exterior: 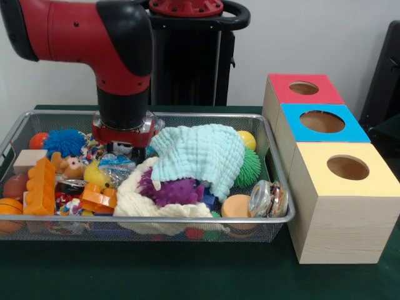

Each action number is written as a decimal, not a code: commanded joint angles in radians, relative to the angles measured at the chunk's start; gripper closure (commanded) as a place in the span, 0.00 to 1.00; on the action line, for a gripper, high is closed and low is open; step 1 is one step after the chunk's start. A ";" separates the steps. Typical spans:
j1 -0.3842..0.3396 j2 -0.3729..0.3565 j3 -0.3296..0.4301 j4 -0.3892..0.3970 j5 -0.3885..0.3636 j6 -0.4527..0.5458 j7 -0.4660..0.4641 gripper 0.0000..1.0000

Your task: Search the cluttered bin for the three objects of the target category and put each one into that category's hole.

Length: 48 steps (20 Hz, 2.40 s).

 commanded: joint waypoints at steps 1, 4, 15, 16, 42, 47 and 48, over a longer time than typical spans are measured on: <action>-0.048 -0.154 0.056 0.109 0.032 -0.081 -0.015 0.00; -0.067 -0.310 0.096 0.183 0.133 0.057 -0.068 0.00; -0.092 -0.462 0.124 0.214 0.304 0.312 -0.175 0.00; -0.095 -0.459 0.124 0.217 0.305 0.302 -0.174 0.00; -0.031 -0.110 0.062 0.056 0.240 -0.074 -0.010 0.00; -0.051 -0.083 0.069 0.067 0.241 -0.118 -0.012 0.00; -0.055 -0.078 0.069 0.074 0.242 -0.129 -0.007 0.00</action>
